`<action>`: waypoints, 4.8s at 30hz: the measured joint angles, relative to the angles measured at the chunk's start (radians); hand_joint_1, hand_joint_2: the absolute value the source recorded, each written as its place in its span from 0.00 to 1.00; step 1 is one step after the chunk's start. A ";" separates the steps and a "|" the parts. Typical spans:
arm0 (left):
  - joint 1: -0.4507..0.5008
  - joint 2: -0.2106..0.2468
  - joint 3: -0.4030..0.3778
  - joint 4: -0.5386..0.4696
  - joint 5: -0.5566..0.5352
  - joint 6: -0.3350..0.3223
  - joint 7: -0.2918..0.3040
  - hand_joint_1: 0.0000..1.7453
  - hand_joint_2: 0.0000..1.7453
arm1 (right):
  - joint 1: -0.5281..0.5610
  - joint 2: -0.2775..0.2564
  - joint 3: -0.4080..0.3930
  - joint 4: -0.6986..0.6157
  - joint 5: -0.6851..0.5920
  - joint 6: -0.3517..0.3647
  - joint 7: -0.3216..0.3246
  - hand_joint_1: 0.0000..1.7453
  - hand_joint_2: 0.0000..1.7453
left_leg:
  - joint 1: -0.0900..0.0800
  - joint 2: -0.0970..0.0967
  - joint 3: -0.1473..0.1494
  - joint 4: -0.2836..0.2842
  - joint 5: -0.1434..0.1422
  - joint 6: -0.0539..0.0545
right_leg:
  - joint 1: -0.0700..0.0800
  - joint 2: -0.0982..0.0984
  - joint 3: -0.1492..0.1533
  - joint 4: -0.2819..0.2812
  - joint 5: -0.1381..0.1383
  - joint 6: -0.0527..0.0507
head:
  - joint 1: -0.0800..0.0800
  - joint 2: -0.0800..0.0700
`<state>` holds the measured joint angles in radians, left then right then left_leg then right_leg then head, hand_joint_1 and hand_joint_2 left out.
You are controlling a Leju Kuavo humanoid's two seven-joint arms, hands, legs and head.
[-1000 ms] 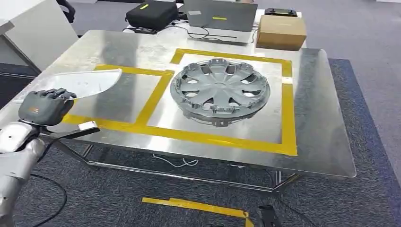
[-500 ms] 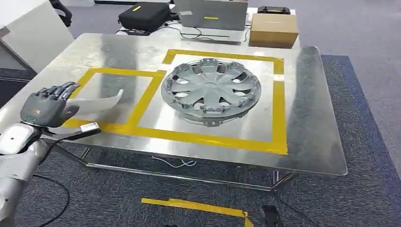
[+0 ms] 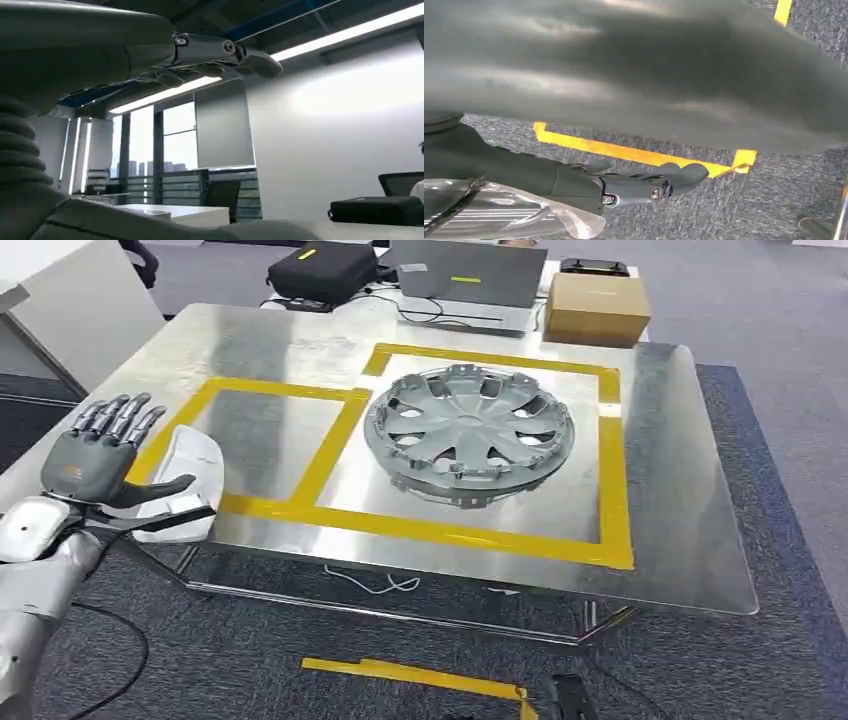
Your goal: Take the parts from the cabinet and place them on the table.
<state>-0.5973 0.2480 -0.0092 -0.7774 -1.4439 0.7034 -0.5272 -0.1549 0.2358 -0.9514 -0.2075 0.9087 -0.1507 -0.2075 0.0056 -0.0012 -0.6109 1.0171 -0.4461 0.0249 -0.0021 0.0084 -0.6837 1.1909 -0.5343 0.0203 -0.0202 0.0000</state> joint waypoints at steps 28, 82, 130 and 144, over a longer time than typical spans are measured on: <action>0.047 0.008 0.013 -0.025 0.056 0.000 -0.069 0.00 0.00 | -0.002 0.000 0.000 0.000 0.031 0.002 0.006 0.00 0.00 | -0.002 0.005 -0.014 -0.002 0.017 0.008 | -0.001 -0.001 -0.043 0.139 -0.112 0.014 | 0.000 0.000; 0.602 -0.255 0.353 -0.392 0.464 0.004 -0.170 0.00 0.00 | 0.039 -0.036 0.020 0.000 0.126 0.015 0.050 0.00 0.00 | -0.010 0.005 0.131 -0.034 -0.075 -0.019 | 0.011 -0.013 0.090 -0.196 0.095 -0.020 | -0.008 0.000; 0.522 -0.515 0.895 0.544 0.373 -0.265 0.531 0.00 0.00 | 0.068 -0.052 -0.051 0.000 0.196 -0.084 0.106 0.00 0.00 | -0.004 -0.112 0.020 -0.006 0.009 -0.024 | -0.016 0.053 0.177 -0.197 0.011 -0.005 | 0.007 0.000; 0.527 -0.516 0.867 0.552 0.344 -0.280 0.602 0.00 0.00 | 0.069 -0.048 -0.007 0.000 0.247 -0.099 0.113 0.00 0.00 | -0.016 0.052 0.051 -0.001 -0.036 -0.012 | 0.000 -0.121 0.176 -0.200 0.011 -0.001 | -0.004 0.000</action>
<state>-0.0706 -0.2682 0.8576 -0.2255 -1.0998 0.4231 0.0748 -0.0861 0.1880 -0.9586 -0.2079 1.1555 -0.2499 -0.0942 -0.0106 0.0513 -0.5600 1.0161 -0.4819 0.0130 -0.0025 -0.1126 -0.5075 0.9911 -0.5234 0.0190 -0.0240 0.0000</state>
